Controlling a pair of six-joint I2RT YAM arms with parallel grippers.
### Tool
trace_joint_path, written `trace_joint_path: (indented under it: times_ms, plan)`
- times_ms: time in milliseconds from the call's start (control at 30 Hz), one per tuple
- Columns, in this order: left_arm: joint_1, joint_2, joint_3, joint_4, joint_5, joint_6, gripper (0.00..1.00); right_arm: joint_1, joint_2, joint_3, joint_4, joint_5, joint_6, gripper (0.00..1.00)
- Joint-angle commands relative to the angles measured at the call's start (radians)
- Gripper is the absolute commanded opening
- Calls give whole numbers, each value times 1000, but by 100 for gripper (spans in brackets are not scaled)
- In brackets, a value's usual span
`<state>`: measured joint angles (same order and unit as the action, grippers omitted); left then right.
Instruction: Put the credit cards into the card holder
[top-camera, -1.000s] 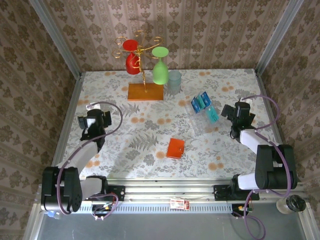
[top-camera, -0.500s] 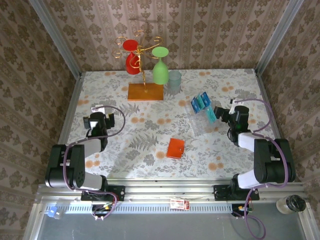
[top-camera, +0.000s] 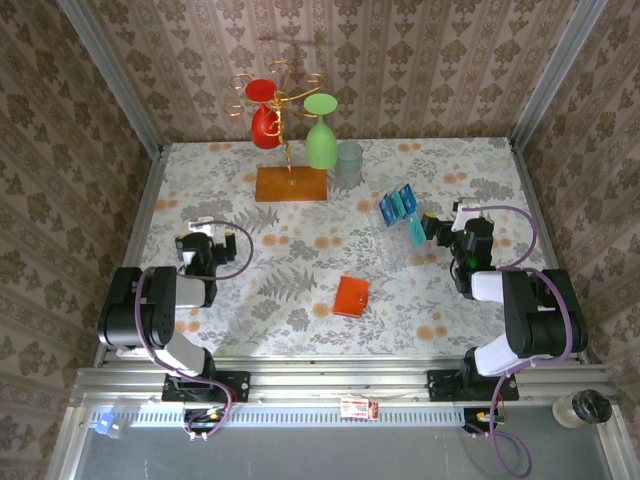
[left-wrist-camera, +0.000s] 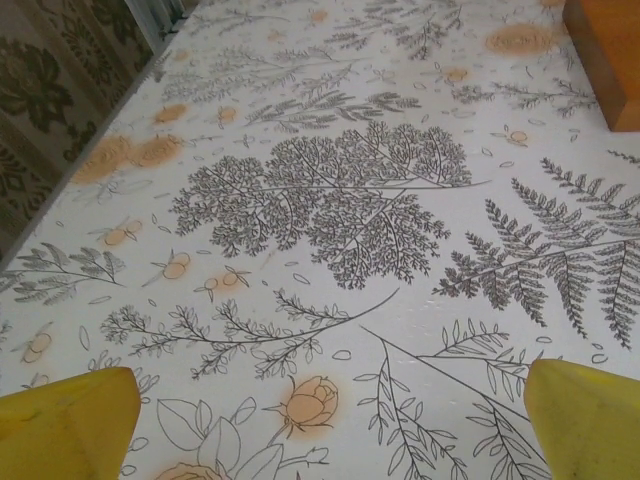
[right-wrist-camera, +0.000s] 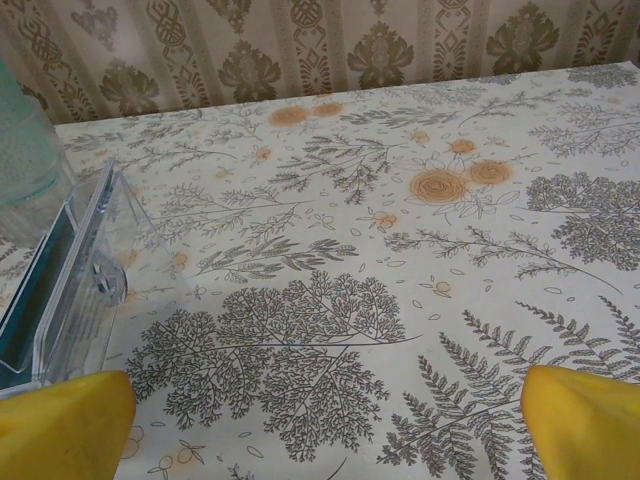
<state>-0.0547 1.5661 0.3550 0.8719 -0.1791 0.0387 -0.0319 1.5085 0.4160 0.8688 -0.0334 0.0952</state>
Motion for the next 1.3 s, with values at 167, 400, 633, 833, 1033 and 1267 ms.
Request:
trace_joint_path:
  times_ms: [167, 400, 633, 833, 1033, 1267]
  plan:
    - [14, -6, 29, 70, 33, 11, 100, 15, 24, -4, -22, 28, -42, 100]
    - [14, -6, 31, 63, 33, 10, 100, 55, 20, -9, -14, 143, -51, 100]
    - [15, -6, 31, 63, 34, 10, 100, 55, 20, -11, -14, 142, -51, 100]
    - [14, -5, 29, 68, 32, 11, 100, 55, 21, -9, -16, 142, -51, 100]
    - [8, -6, 13, 98, -31, -4, 100, 55, 21, -8, -16, 142, -51, 100]
    - [8, -7, 17, 96, -33, -6, 100, 53, 25, 0, -28, 139, -49, 100]
